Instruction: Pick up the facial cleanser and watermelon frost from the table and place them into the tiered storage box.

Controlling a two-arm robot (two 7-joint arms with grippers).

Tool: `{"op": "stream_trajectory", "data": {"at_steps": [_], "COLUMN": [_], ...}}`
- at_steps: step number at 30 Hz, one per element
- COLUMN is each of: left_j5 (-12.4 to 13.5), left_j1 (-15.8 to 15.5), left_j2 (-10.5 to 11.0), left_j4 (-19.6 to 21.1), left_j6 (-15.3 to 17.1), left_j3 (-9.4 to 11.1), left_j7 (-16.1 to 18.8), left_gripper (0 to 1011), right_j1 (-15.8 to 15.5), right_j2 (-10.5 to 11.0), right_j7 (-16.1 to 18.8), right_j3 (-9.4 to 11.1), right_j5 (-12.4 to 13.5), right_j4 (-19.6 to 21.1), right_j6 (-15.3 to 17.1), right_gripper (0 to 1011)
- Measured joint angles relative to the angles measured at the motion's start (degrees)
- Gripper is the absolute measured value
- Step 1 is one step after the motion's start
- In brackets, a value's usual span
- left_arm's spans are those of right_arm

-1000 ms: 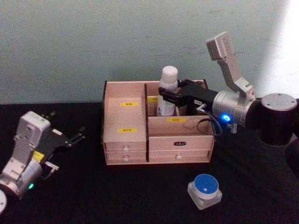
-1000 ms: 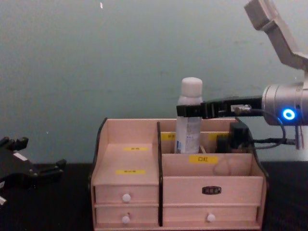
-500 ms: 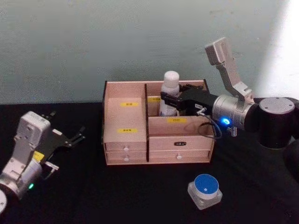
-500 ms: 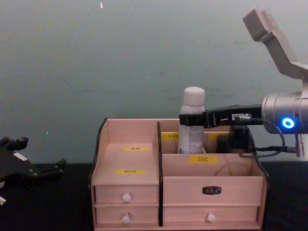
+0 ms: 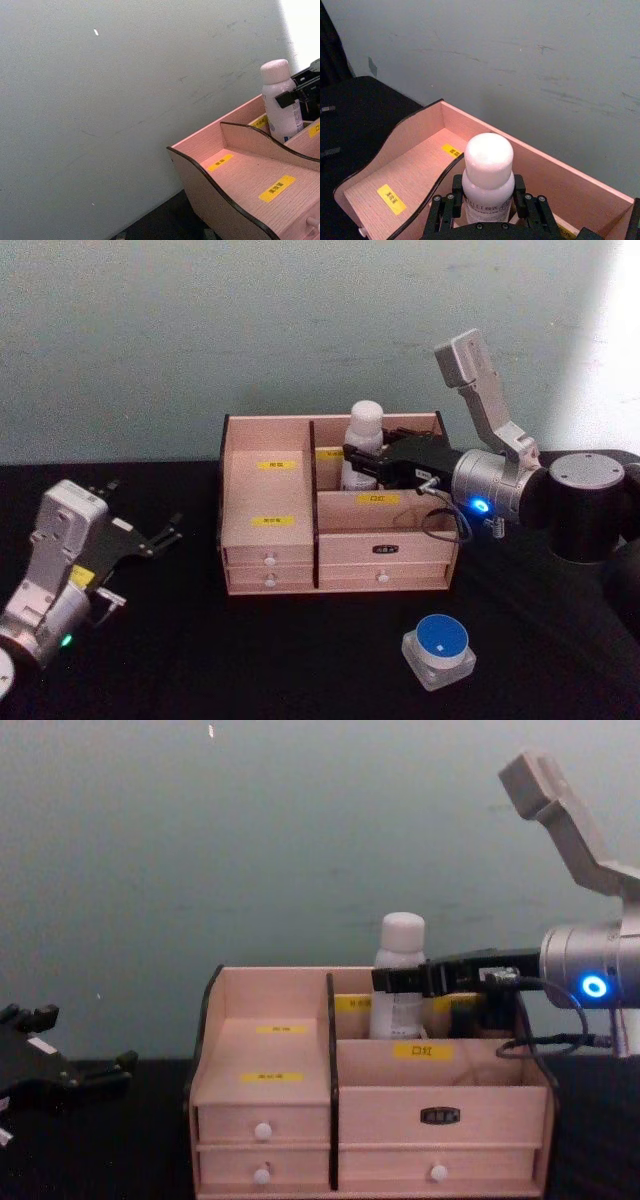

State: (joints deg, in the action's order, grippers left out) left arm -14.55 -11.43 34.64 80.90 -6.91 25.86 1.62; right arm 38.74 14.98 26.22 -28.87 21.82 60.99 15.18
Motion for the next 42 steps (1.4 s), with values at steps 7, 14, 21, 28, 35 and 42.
{"op": "stream_trajectory", "data": {"at_steps": [7,14,21,28,35,42], "left_j5": [0.0,0.0,0.0,0.0,0.0,0.0], "left_j1": [0.0,0.0,0.0,0.0,0.0,0.0], "left_j2": [0.0,0.0,0.0,0.0,0.0,0.0], "left_j4": [0.0,0.0,0.0,0.0,0.0,0.0], "left_j6": [0.0,0.0,0.0,0.0,0.0,0.0], "left_j3": [0.0,0.0,0.0,0.0,0.0,0.0], "left_j7": [0.0,0.0,0.0,0.0,0.0,0.0], "left_gripper": [1001,1002,1001,1001,1001,1002], "right_j1": [0.03,-0.06,-0.06,-0.06,-0.06,-0.06], "right_j2": [-0.22,-0.38,-0.38,-0.35,-0.34,-0.34], "right_j7": [0.38,0.44,0.44,0.43,0.43,0.43], "right_j3": [0.05,0.13,0.13,0.12,0.11,0.11], "right_j5": [-0.57,-1.07,-1.07,-1.04,-0.99,-0.95], "right_j4": [-0.54,-0.68,-0.67,-0.63,-0.6,-0.6], "right_j6": [0.01,0.01,0.01,0.01,0.02,0.05], "right_gripper": [599,599,599,684,888,1002]}}
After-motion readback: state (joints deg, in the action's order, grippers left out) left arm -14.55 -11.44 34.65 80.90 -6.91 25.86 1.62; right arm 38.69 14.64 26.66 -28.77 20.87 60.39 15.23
